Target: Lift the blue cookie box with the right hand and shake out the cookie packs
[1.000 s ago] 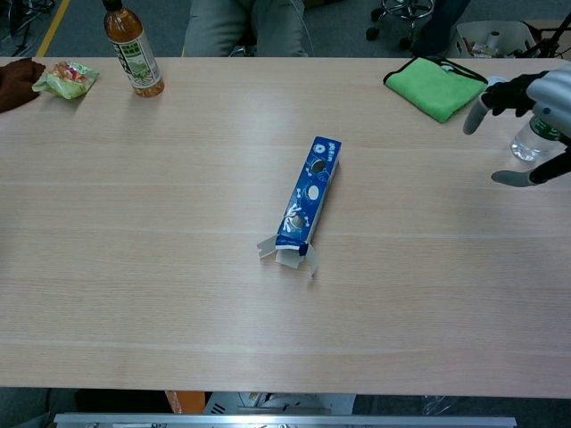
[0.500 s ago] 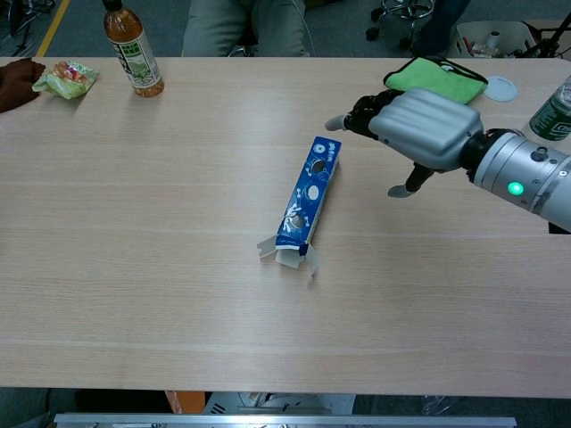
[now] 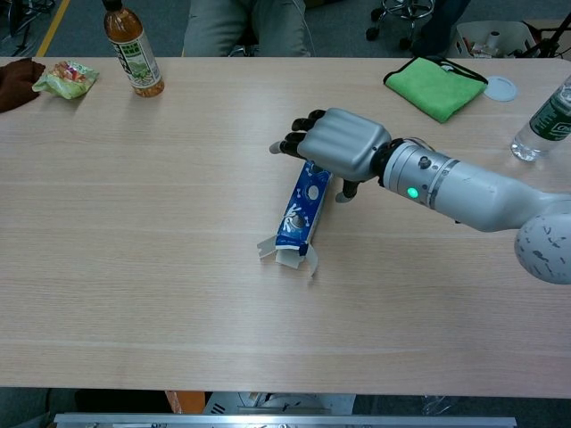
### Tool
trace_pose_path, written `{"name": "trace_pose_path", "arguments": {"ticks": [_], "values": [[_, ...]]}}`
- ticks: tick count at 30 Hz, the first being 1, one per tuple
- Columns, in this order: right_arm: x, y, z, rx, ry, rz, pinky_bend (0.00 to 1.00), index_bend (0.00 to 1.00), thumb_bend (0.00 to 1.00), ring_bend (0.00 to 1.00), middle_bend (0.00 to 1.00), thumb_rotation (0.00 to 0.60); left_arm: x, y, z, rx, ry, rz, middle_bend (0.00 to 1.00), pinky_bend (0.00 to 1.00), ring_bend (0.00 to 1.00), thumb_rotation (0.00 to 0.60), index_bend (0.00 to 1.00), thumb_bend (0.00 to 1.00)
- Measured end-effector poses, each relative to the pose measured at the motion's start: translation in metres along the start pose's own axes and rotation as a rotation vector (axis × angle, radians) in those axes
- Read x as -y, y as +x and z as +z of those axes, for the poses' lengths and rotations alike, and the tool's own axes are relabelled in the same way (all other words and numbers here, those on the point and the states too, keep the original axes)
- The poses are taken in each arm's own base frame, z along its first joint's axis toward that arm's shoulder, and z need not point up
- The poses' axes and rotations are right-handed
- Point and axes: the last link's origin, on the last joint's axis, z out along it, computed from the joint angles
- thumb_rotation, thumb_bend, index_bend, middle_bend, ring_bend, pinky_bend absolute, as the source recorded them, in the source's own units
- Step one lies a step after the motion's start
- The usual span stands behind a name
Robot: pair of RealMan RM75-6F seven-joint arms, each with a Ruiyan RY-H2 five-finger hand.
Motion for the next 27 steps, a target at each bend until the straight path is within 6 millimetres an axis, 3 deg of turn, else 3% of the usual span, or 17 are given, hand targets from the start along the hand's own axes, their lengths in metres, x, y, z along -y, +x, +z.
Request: {"name": "trace_pose_path", "arguments": {"ticks": [15, 17, 21, 27], "values": [[0.018, -0.023, 0.028, 0.097, 0.024, -0.096, 0.18, 0.13, 0.05, 0.12, 0.22, 0.600, 0.008, 0.003, -0.004, -0.008, 0.028, -0.004, 0.24, 0.24, 0.19, 0.600, 0.27, 0.26], [0.018, -0.025, 0.032, 0.108, 0.011, -0.098, 0.18, 0.16, 0.06, 0.15, 0.26, 0.600, 0.010, 0.003, -0.004, -0.009, 0.032, -0.003, 0.24, 0.24, 0.19, 0.600, 0.27, 0.26], [0.014, -0.028, 0.039, 0.116, -0.025, -0.104, 0.18, 0.33, 0.10, 0.25, 0.35, 0.600, 0.012, 0.004, -0.006, -0.010, 0.039, -0.002, 0.24, 0.24, 0.19, 0.600, 0.27, 0.26], [0.000, -0.033, 0.044, 0.139, -0.092, -0.112, 0.22, 0.44, 0.11, 0.34, 0.42, 0.600, 0.015, 0.004, -0.007, -0.010, 0.047, -0.002, 0.24, 0.24, 0.19, 0.600, 0.27, 0.26]]}}
